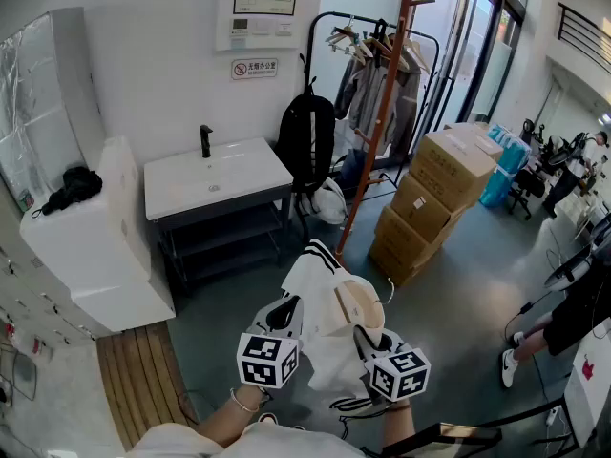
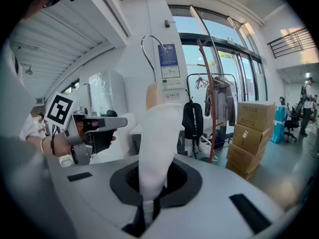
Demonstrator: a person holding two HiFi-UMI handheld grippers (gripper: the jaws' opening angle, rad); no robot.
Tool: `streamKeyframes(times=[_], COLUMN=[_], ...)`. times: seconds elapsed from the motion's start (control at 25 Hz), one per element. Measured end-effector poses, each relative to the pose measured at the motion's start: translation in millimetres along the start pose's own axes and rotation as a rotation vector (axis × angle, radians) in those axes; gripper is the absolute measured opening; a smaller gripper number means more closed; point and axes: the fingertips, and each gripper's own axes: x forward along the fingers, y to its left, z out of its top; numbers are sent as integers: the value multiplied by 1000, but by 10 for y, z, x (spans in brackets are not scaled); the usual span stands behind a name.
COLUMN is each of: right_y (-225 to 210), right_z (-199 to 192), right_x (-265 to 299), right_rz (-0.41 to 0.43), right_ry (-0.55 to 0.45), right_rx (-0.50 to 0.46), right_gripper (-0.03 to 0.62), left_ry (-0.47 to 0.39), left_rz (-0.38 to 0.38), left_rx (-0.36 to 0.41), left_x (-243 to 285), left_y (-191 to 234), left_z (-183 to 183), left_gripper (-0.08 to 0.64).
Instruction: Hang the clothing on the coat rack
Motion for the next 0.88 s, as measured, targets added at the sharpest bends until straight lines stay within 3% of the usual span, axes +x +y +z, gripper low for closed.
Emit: streamKeyframes(times=[0.48, 0.88], right_y=[160, 254], right_z=[97, 55], right_x=[-50, 85], right_rz=[-27, -48], right_ry=[-4, 10], right_rx=[-9, 46], right_gripper=[26, 26], left_ry=[-10, 0], left_rz=[-5, -50], left_rx=[-12, -22], left_x=[-173, -175], left_y=[154, 378], left_z=[54, 35], left_gripper=[9, 9])
